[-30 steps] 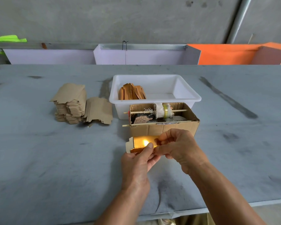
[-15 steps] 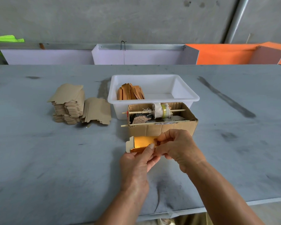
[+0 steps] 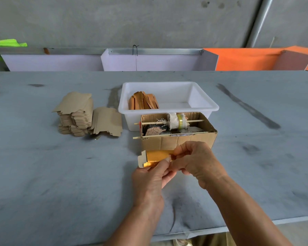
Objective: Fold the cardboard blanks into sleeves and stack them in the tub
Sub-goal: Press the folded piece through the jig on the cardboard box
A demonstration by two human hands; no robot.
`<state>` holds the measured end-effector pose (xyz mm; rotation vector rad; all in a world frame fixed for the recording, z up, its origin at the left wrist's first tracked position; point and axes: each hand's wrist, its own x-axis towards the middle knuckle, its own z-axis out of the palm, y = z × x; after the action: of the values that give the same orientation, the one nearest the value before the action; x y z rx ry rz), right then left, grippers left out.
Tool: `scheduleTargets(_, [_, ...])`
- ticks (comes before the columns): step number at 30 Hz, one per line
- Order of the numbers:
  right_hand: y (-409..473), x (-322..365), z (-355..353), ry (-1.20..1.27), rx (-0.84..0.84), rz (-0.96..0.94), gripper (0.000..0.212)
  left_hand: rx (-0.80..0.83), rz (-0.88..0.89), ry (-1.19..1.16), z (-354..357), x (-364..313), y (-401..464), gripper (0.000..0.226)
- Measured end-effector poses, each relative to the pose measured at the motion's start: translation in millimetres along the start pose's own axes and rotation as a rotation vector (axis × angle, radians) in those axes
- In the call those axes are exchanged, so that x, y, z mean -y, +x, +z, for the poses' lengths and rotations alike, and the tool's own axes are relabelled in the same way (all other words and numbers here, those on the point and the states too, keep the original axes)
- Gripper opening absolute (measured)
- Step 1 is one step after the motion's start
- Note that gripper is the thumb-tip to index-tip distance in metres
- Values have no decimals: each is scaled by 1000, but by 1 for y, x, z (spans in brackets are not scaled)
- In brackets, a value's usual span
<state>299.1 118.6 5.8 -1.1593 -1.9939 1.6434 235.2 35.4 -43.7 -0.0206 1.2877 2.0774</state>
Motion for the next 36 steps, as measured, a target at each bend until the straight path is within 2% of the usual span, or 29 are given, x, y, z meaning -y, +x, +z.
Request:
scheduleTargets(11, [-3,0,3,-37,-18,-58,30,-36,-179,-74,5,-1,6,11])
scheduleTargets(18, [0,1,3,-57,-26,-61,30,-56,-165,-56,8,0,7,6])
scheduleTargets(23, [-1,-1,3,-37,-33,-78,30,-71,-170,-49,7,-2,8,12])
scheduleTargets(26, [-7,-7,8,-27,-131,-169,30,-88,-163,-61,9,-2,7,11])
scheduleTargets(29, [-18,-15,20,-71,-302,-312,30,-102,-144,-88,12,-1,5,12])
scheduleTargets(32, [-26,-21,33,-52,-426,-430,38,-117,-95,-133,14,-2,2,12])
scheduleTargets(34, [-27,-24,37,4,-463,-435,43,-133,-59,-171,16,-4,0,15])
scheduleTargets(36, [-24,-26,36,107,-451,-363,40,-137,-51,-196,17,-6,-1,18])
